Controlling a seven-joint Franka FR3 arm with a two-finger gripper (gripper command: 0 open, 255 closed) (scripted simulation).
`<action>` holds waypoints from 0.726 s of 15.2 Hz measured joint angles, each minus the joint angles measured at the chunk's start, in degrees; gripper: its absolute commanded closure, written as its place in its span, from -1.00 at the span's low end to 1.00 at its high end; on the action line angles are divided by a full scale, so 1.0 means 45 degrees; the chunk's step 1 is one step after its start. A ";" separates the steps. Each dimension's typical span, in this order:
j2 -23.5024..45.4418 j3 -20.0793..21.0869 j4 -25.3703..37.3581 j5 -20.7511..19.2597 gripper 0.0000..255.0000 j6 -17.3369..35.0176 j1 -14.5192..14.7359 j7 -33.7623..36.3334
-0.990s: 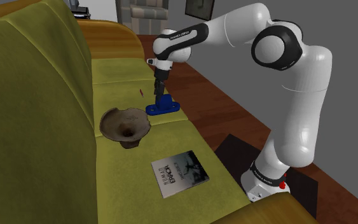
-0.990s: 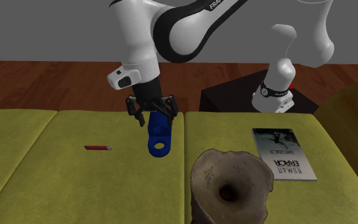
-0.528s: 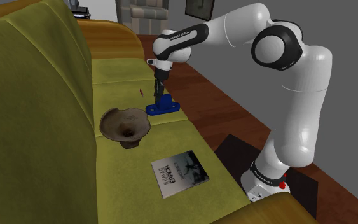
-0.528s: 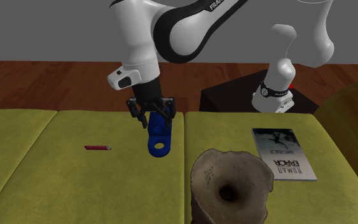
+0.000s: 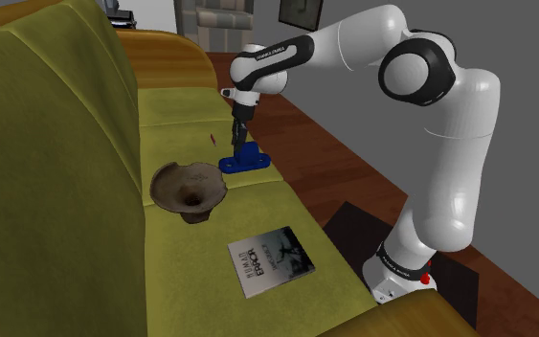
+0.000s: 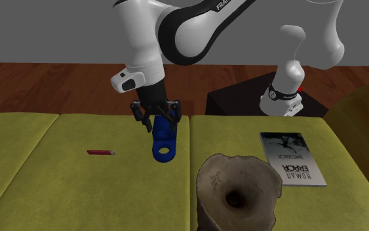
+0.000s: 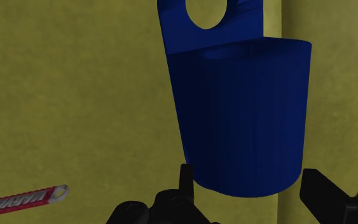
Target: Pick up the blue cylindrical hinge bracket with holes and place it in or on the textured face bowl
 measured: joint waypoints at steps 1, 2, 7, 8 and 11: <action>-0.0001 0.0001 -0.0003 0.0001 1.00 0.0003 0.0000 -0.0002; -0.0025 -0.0009 0.0025 -0.0020 1.00 -0.0065 -0.0005 0.0015; -0.0300 -0.0060 0.0407 -0.0180 1.00 -0.0704 -0.0009 0.0228; -0.0365 -0.0061 0.0464 -0.0210 1.00 -0.0815 0.0005 0.0287; -0.0444 -0.0088 0.0873 -0.0286 1.00 -0.1288 -0.0018 0.0411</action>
